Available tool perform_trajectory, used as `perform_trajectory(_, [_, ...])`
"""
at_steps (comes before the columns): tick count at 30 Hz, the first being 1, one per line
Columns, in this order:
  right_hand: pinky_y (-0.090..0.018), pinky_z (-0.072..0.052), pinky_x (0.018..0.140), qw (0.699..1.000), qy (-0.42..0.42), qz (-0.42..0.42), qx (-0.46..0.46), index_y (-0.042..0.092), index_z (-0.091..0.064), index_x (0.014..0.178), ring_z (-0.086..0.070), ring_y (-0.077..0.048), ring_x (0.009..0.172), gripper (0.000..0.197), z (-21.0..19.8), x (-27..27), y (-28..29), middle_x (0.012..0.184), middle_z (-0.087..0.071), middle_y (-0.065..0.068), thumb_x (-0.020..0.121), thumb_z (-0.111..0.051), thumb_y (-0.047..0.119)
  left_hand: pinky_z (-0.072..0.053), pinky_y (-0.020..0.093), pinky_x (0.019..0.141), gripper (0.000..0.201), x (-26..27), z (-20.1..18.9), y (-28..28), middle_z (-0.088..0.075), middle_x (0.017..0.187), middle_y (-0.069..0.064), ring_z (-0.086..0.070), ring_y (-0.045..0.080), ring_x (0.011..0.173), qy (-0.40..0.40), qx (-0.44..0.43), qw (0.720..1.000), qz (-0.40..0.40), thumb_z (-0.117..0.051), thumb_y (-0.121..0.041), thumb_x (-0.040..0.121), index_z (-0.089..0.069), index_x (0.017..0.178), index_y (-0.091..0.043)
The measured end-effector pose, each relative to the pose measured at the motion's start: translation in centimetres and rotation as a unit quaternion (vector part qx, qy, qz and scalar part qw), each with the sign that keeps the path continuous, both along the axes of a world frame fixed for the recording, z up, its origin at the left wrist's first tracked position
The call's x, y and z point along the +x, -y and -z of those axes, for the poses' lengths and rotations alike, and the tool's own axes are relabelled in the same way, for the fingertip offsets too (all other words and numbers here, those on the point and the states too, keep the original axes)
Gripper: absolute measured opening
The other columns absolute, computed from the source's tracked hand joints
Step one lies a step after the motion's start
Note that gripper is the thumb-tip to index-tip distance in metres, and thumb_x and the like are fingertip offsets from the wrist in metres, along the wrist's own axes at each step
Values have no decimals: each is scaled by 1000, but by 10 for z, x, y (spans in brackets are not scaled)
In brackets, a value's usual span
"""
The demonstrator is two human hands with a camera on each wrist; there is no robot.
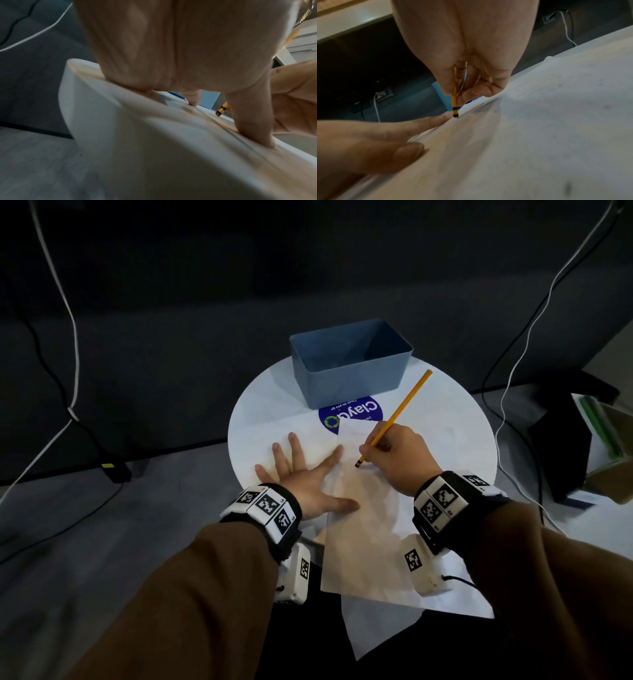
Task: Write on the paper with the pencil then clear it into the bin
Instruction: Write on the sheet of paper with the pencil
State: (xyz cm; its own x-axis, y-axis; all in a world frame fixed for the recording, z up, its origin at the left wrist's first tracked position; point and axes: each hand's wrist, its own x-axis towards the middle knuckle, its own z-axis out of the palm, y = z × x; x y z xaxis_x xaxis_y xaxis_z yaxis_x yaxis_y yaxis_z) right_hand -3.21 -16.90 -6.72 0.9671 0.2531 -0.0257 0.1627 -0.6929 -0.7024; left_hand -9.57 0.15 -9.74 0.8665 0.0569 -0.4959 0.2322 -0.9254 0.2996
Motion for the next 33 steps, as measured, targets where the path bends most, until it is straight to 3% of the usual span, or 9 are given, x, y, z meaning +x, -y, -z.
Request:
perform_trajectory(3, [-13,-37,60,998,39,-42,-40,18,-63,80,-60,-6,72,15,-1,-5,-7,75,-67,3,92,-71,23,15,73,108,113,0,-1,1,53,146,11,41,43,138,-1,9,1000,6,-56,-91,64,21,142,-63])
perform_trajectory(7, [-16,-38,60,992,67,-82,-75,16,-63,77,-59,-12,69,21,-1,-3,-17,72,-66,1,90,-74,29,13,75,108,116,0,-2,5,53,146,11,40,45,138,1,23,1000,1,-56,-90,65,27,141,-61])
perform_trajectory(10, [-18,-35,57,991,70,-77,-89,17,-60,74,-55,-12,65,26,1,-2,-18,68,-63,2,92,-70,33,11,77,107,112,0,-2,4,53,147,6,40,46,138,7,4,1000,8,-58,-87,67,31,134,-67])
perform_trajectory(15, [-16,-38,59,994,48,-73,-61,19,-63,78,-59,-11,68,17,3,-4,-19,68,-64,4,91,-72,25,13,75,108,101,0,-3,2,52,148,3,42,45,137,-12,17,1000,20,-56,-87,69,12,142,-67])
perform_trajectory(20, [-17,-40,60,995,71,-56,-45,16,-65,77,-62,-12,68,17,-3,-6,-11,67,-67,2,90,-73,23,12,76,107,109,1,-3,4,50,149,5,39,46,138,-7,26,1000,15,-53,-91,66,21,142,-64])
perform_trajectory(23, [-10,-38,58,993,66,-82,-56,18,-63,76,-62,-11,66,19,-4,-12,-13,67,-67,3,91,-72,25,12,76,107,111,1,-2,5,50,150,5,39,46,138,-7,30,999,12,-51,-92,66,23,143,-61])
perform_trajectory(26, [-16,-37,59,989,54,-112,-82,18,-62,79,-58,-9,65,17,-4,-16,-17,68,-64,4,92,-71,25,11,76,107,112,0,-5,7,49,151,6,38,46,139,-9,34,999,13,-50,-91,68,23,146,-57])
perform_trajectory(33, [-12,-29,52,992,46,-53,-101,15,-62,83,-51,-3,61,15,-9,-12,-9,66,-56,8,93,-71,23,10,76,108,114,1,-6,6,50,150,4,38,45,139,-26,38,999,5,-49,-93,65,25,144,-59])
